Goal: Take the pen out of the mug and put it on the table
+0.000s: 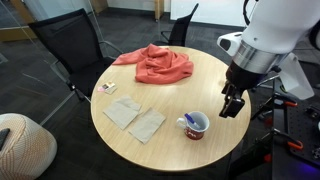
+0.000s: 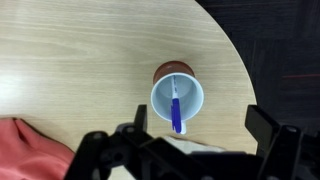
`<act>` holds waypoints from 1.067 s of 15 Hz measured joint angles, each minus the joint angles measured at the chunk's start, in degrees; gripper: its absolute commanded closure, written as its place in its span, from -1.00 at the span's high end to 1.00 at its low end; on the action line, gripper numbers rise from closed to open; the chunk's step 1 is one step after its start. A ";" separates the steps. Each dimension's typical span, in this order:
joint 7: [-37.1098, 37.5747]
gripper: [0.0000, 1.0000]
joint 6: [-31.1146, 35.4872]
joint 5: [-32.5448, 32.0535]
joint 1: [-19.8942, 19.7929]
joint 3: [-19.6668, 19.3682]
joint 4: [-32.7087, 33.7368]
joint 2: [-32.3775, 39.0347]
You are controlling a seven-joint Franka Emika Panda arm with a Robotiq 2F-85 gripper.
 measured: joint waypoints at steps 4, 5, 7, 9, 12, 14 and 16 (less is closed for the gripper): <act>1.14 1.00 5.41 -1.32 0.02 -0.08 -0.66 3.66; 2.08 1.00 6.57 -2.14 0.05 -0.24 -0.65 4.73; 5.32 1.00 8.70 -4.75 0.14 -0.80 -0.61 6.88; 9.32 1.00 10.35 -7.82 0.54 -1.80 -0.41 8.96; 13.02 1.00 13.23 -9.72 1.90 -3.97 0.29 12.17; 13.27 0.82 15.44 -9.72 2.92 -5.34 1.17 14.49; 13.27 0.43 17.26 -9.66 4.01 -6.67 2.19 16.59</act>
